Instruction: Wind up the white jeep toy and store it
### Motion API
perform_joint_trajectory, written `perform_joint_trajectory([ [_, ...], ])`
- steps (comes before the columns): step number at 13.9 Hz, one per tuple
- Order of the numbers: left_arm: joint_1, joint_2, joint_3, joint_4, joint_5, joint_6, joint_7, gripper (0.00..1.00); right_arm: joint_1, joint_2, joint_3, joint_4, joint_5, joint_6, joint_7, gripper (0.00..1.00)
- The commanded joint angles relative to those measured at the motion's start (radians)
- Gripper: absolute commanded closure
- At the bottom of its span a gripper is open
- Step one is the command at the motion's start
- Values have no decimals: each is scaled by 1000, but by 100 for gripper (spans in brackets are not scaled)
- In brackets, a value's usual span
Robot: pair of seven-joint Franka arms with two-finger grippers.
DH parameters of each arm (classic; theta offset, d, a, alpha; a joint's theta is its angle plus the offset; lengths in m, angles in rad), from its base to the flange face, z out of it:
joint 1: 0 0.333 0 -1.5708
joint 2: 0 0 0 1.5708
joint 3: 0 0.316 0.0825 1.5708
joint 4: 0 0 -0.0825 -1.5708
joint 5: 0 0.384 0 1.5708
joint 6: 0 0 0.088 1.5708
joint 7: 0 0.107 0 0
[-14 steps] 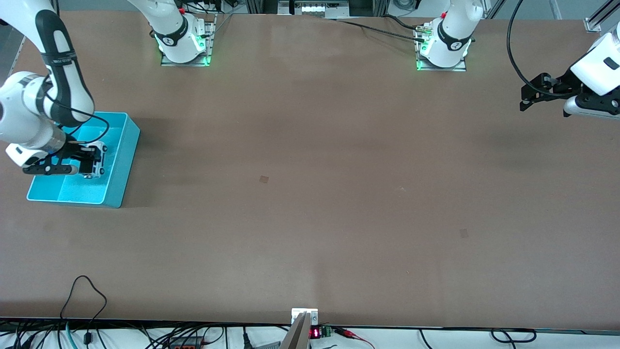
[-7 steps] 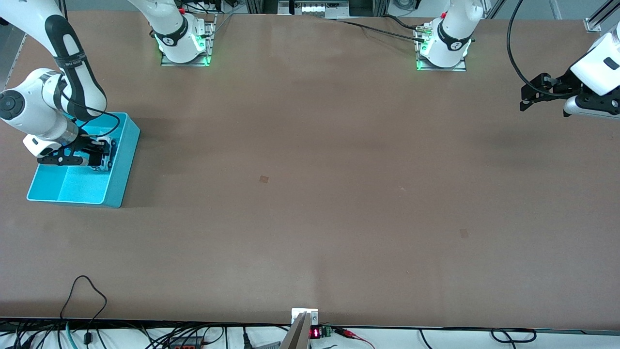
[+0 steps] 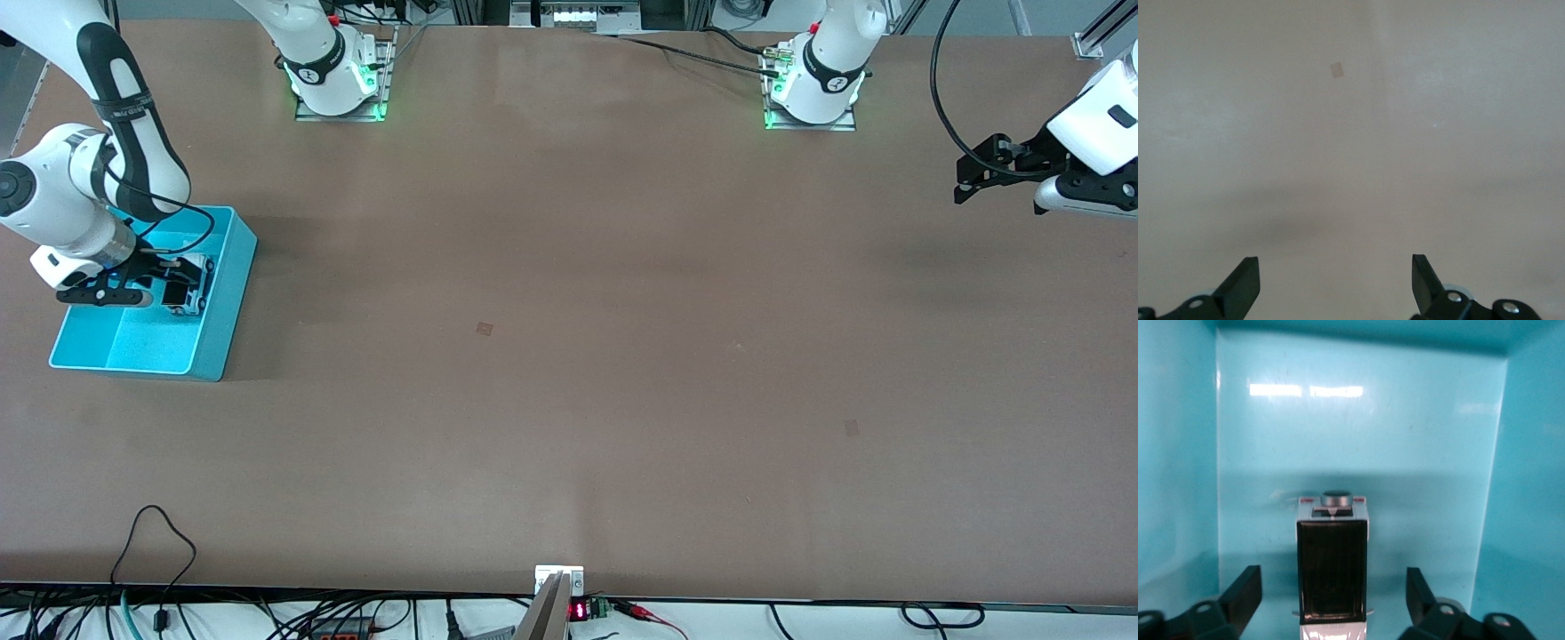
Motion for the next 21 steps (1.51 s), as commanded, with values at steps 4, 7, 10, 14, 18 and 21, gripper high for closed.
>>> perform_joint_trajectory([
  [4, 1, 16, 0, 33, -5, -23, 21, 0, 24, -77, 31, 207, -14, -290, -98, 0],
  [7, 1, 16, 0, 33, -3, -23, 21, 0, 79, -77, 32, 365, -6, -463, -85, 0],
  [10, 1, 16, 0, 33, -3, -23, 21, 0, 98, -77, 33, 483, 15, -606, -14, 0],
  [14, 1, 16, 0, 33, -5, -25, 21, 0, 176, -123, 33, 550, 15, -722, 184, 0],
  [18, 1, 16, 0, 33, -3, -25, 21, 0, 198, -181, 71, 563, 15, -741, 201, 0],
  [21, 1, 16, 0, 33, -3, -25, 21, 0, 46, -213, 275, 577, 17, -775, 223, 0],
])
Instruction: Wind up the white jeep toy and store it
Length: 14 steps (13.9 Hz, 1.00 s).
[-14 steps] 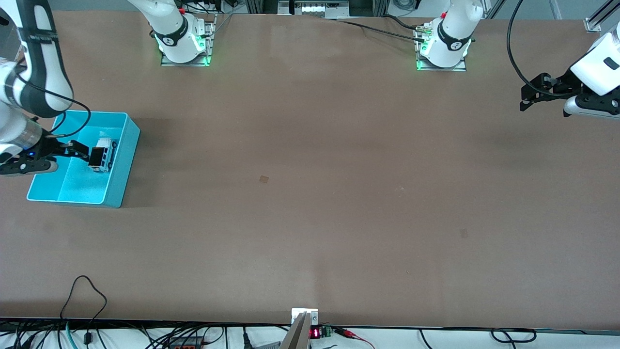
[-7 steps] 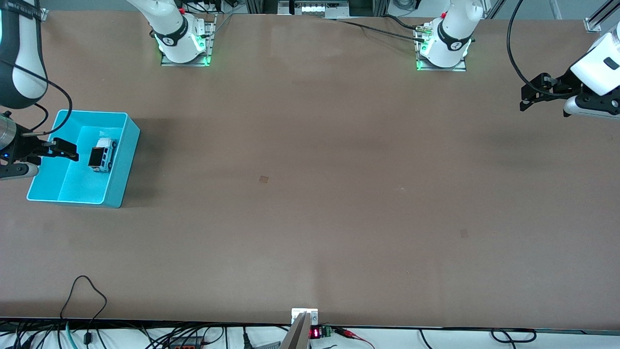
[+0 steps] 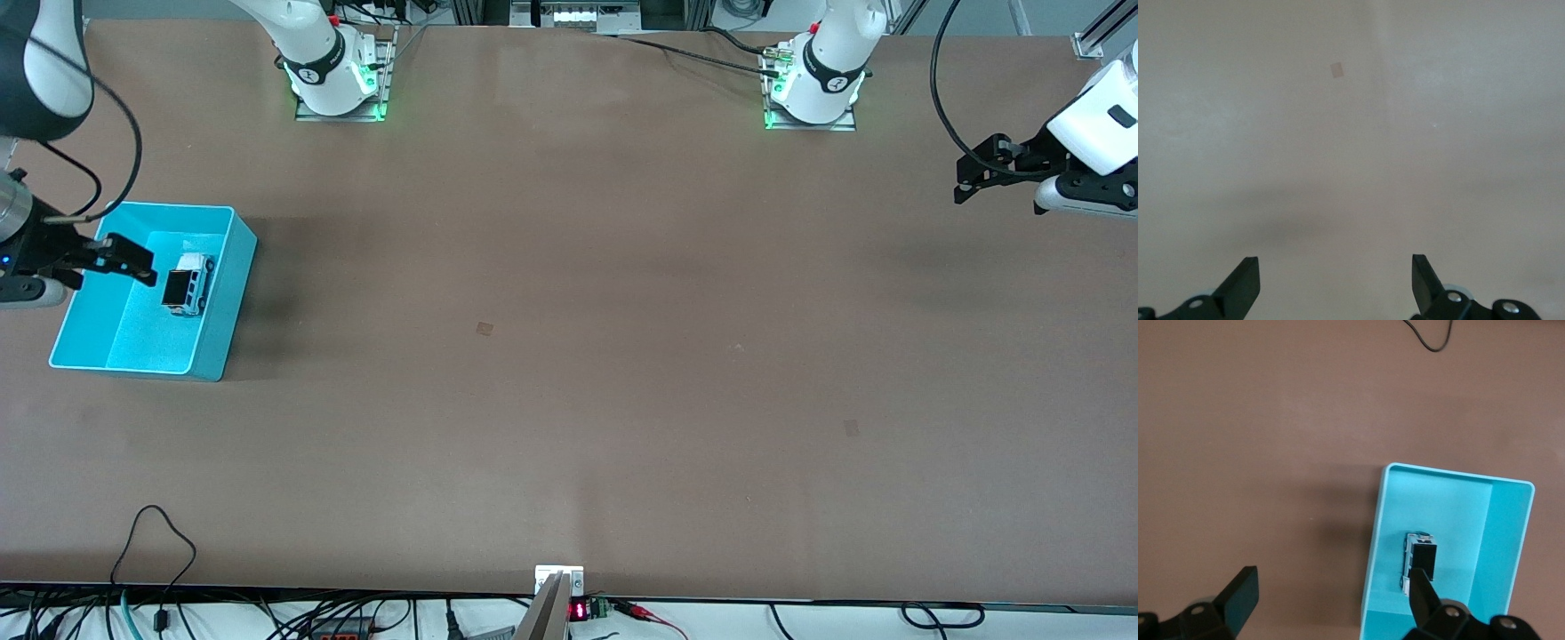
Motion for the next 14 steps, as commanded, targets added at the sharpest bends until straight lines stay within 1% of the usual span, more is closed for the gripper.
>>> perform_joint_trajectory([
  [1, 1, 16, 0, 33, -5, -23, 21, 0, -145, -29, 171, 12, 16, -59, 68, 0],
  [2, 1, 16, 0, 33, -5, -23, 21, 0, -163, -41, 208, 14, 30, -83, 131, 0],
  [3, 1, 16, 0, 33, -3, -23, 21, 0, -163, -52, 220, 14, 30, -96, 191, 0],
  [6, 1, 16, 0, 33, -5, -23, 21, 0, -156, -43, 222, 50, 30, -99, 203, 0],
  [7, 1, 16, 0, 33, -5, -23, 21, 0, -145, -44, 233, 66, 25, -103, 205, 0],
  [10, 1, 16, 0, 33, -3, -25, 21, 0, -99, -43, 227, 135, 16, -131, 214, 0],
  [12, 1, 16, 0, 33, -3, -23, 21, 0, -99, -46, 225, 136, 24, -166, 217, 0],
  [14, 1, 16, 0, 33, -5, -23, 21, 0, -94, -44, 233, 141, 7, -168, 210, 0],
])
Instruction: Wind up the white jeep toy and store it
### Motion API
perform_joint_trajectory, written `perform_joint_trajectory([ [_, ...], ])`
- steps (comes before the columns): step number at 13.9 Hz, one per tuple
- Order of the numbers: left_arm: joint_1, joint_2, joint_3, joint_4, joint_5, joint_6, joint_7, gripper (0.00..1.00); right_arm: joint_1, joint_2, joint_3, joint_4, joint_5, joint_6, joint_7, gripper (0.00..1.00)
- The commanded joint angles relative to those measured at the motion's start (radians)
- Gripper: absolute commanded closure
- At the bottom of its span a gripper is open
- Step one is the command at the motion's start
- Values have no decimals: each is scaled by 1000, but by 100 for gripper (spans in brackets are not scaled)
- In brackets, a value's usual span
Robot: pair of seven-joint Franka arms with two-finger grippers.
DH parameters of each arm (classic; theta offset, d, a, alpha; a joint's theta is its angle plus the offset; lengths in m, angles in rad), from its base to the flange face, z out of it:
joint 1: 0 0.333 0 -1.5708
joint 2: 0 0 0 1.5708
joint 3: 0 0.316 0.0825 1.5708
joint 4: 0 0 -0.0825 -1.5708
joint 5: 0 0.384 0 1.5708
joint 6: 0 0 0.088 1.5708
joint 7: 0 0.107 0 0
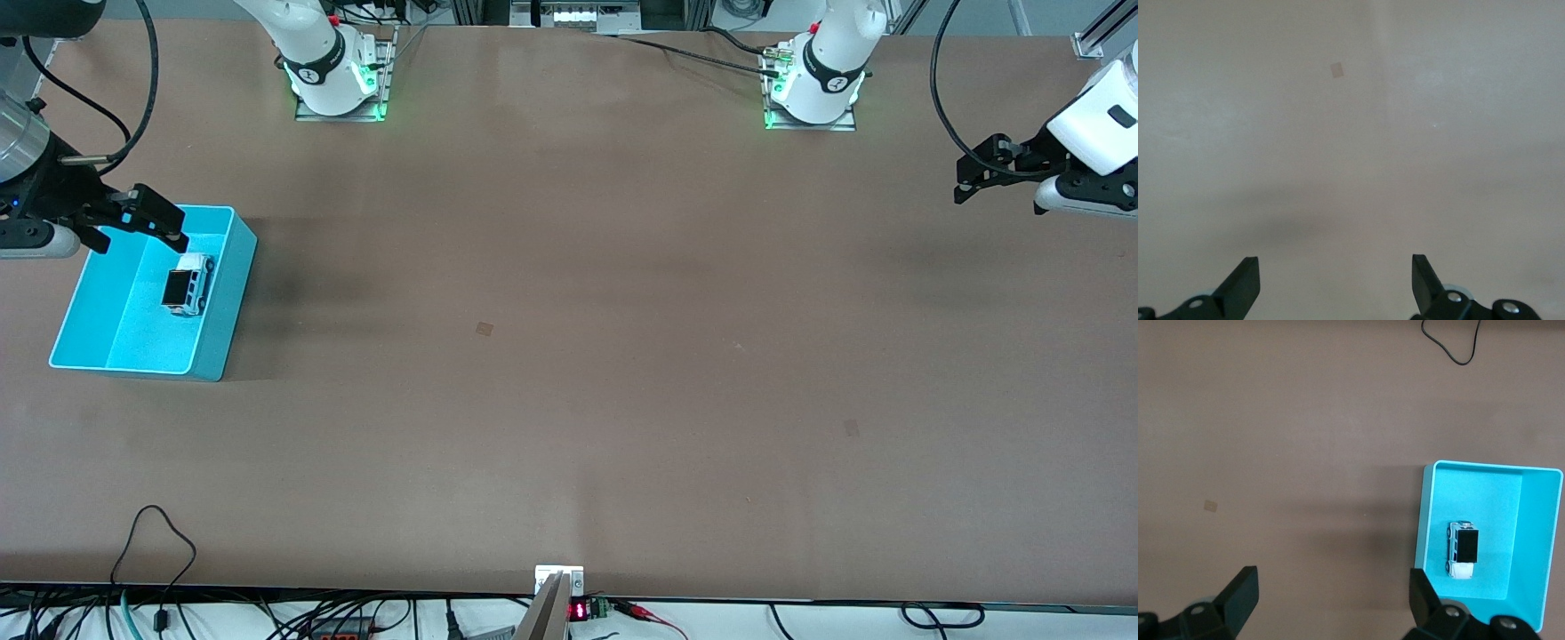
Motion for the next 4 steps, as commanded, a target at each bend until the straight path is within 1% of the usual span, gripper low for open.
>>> perform_joint_trajectory([
  [1, 1, 16, 0, 33, -3, -23, 21, 0, 16, 5, 3, 20, -10, -33, 8, 0],
  [4, 1, 16, 0, 33, -3, -23, 21, 0, 13, 6, -6, 20, -4, -35, 3, 0],
])
